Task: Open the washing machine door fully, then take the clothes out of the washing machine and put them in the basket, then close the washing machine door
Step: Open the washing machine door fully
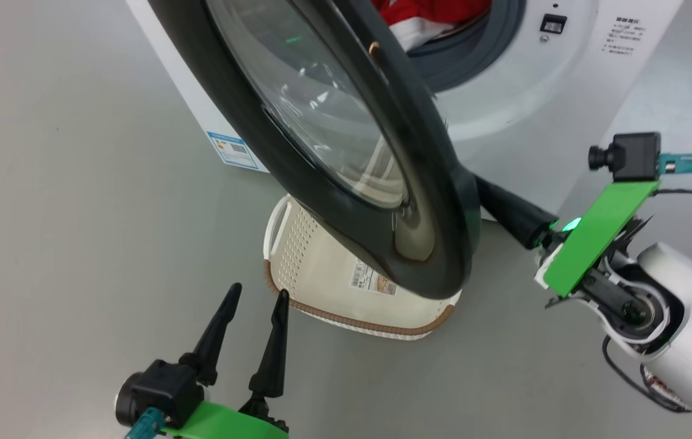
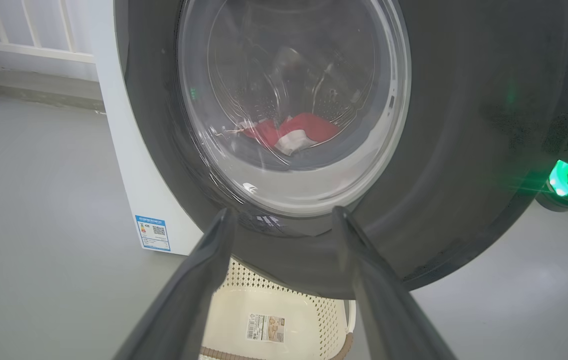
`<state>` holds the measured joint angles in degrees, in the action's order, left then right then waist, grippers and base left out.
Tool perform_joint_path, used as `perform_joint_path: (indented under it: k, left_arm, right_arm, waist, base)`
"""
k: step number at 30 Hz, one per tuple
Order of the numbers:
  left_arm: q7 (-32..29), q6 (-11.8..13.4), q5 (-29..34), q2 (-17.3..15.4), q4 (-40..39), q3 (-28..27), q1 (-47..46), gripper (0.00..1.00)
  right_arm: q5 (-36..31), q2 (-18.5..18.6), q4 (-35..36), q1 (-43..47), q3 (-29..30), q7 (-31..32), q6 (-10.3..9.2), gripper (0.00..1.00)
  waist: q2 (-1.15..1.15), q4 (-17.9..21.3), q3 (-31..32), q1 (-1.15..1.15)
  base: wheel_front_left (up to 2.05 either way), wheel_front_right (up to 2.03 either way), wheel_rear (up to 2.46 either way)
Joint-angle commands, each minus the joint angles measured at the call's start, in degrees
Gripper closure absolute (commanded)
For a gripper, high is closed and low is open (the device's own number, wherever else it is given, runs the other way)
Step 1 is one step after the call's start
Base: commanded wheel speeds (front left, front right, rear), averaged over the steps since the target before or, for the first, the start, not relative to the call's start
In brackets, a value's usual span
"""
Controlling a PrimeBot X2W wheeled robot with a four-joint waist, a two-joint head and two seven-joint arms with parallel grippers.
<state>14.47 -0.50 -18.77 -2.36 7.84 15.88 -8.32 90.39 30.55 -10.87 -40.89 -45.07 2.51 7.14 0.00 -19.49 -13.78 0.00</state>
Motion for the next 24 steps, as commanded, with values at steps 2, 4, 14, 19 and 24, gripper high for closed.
perform_joint_path:
  k: [2,4,14,19,24]
  left_arm:
    - [0.5,0.5,-0.4,-0.5,-1.3,-1.8,0.4,0.0]
    - [0.5,0.6,-0.4,-0.5,-1.3,-1.9,1.0,0.0]
    - [0.5,0.9,-0.1,-0.5,-0.7,-2.5,3.2,0.0]
    - [0.5,0.8,-0.2,-0.5,-0.1,-2.3,3.7,0.0]
    - [0.5,1.0,-0.3,-0.5,0.2,-2.2,4.2,0.0]
  right_arm:
    - [0.7,-0.9,2.3,2.5,-1.0,0.5,0.35,1.0]
    - [0.5,-1.4,2.7,3.3,-1.6,0.7,0.35,1.0]
    - [0.2,-3.8,3.3,6.1,-3.4,1.4,0.35,1.0]
    - [0.2,-4.6,3.1,6.4,-3.6,1.6,0.35,1.0]
    - [0.1,-5.9,2.9,6.7,-4.2,2.0,0.35,1.0]
  waist:
    - [0.0,-1.0,1.3,0.0]
    - [0.0,-1.6,2.0,0.0]
    - [0.0,-5.8,4.8,0.0]
    - [0.0,-7.7,5.3,0.0]
    - [0.0,-9.7,5.8,0.0]
  base:
    - [0.0,0.0,0.0]
    - [0.0,0.0,0.0]
    - [0.0,0.0,0.0]
    - [0.0,0.0,0.0]
    - [0.0,0.0,0.0]
